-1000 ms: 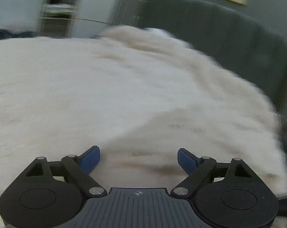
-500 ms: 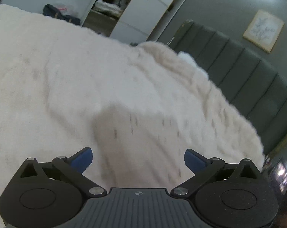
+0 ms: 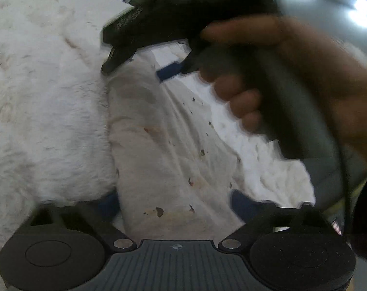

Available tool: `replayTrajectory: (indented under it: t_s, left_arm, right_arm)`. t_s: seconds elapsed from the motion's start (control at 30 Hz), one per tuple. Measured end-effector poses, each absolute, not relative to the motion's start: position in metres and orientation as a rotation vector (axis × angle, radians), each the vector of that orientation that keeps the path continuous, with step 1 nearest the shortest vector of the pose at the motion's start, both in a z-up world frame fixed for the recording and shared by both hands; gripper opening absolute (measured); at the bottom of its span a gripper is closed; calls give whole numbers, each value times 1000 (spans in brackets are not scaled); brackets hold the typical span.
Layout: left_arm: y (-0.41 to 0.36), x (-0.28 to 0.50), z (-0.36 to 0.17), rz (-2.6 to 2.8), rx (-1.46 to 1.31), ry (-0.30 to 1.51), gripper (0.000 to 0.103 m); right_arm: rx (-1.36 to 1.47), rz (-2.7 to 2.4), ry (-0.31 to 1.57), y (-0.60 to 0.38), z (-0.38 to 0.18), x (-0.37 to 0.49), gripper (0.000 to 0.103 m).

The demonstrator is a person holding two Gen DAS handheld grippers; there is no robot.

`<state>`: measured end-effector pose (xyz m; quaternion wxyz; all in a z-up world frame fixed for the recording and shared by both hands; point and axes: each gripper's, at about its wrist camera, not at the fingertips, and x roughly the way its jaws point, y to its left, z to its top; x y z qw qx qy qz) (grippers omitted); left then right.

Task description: Fold clothes

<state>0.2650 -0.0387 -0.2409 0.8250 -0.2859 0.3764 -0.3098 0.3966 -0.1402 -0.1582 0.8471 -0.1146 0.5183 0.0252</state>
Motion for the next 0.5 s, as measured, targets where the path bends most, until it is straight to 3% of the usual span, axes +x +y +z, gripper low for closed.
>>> replayTrajectory:
  t_s: [0.03, 0.13, 0.5]
  left_arm:
    - [-37, 264, -241, -648, -610, 793, 30]
    - [-31, 254, -238, -615, -620, 756, 25]
    - [-25, 242, -199, -642, -582, 604, 21]
  right_arm:
    - [-198, 34, 1087, -146, -156, 395, 34]
    - [-78, 16, 1042, -163, -134, 380, 24]
    - [70, -71, 819, -184, -45, 326, 21]
